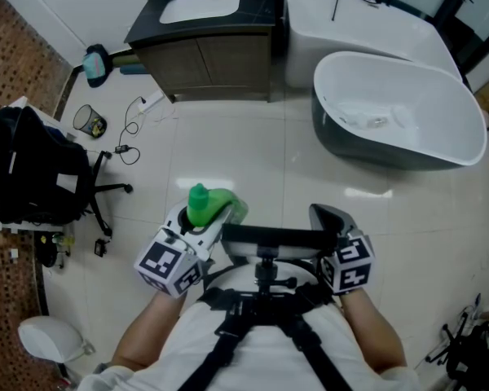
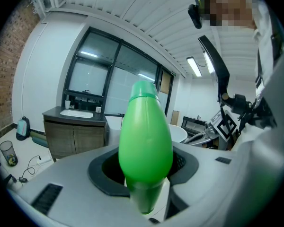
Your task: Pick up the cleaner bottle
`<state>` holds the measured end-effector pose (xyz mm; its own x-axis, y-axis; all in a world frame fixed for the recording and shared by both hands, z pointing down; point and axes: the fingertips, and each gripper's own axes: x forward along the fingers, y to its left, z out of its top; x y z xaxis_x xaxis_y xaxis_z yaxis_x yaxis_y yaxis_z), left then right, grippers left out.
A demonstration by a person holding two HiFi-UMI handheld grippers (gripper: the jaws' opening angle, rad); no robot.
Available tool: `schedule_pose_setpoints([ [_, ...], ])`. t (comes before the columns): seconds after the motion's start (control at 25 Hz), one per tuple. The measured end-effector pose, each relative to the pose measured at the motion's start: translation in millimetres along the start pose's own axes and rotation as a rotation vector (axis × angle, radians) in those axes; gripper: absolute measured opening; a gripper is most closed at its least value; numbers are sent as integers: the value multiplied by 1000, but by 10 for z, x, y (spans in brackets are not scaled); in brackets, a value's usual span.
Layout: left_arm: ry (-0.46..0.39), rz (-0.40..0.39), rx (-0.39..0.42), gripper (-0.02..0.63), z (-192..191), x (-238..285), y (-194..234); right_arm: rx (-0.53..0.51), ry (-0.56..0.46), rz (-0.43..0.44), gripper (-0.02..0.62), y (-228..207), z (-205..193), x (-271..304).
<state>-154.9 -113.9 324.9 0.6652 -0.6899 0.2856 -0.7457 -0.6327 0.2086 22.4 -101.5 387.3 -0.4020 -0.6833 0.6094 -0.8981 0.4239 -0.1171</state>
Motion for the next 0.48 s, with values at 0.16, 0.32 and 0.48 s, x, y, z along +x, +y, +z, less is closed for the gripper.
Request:
schedule_pose_setpoints([
  [0.16, 2, 1, 0, 167, -9, -2, 6, 1, 5, -1, 0, -1, -22, 13],
  [0.32, 4, 2, -2, 167, -18, 6, 26, 4, 8, 4, 0, 11, -26, 38],
  [0.48, 4, 2, -3, 167, -18, 30, 3, 2, 10, 7, 0, -11, -32, 30],
])
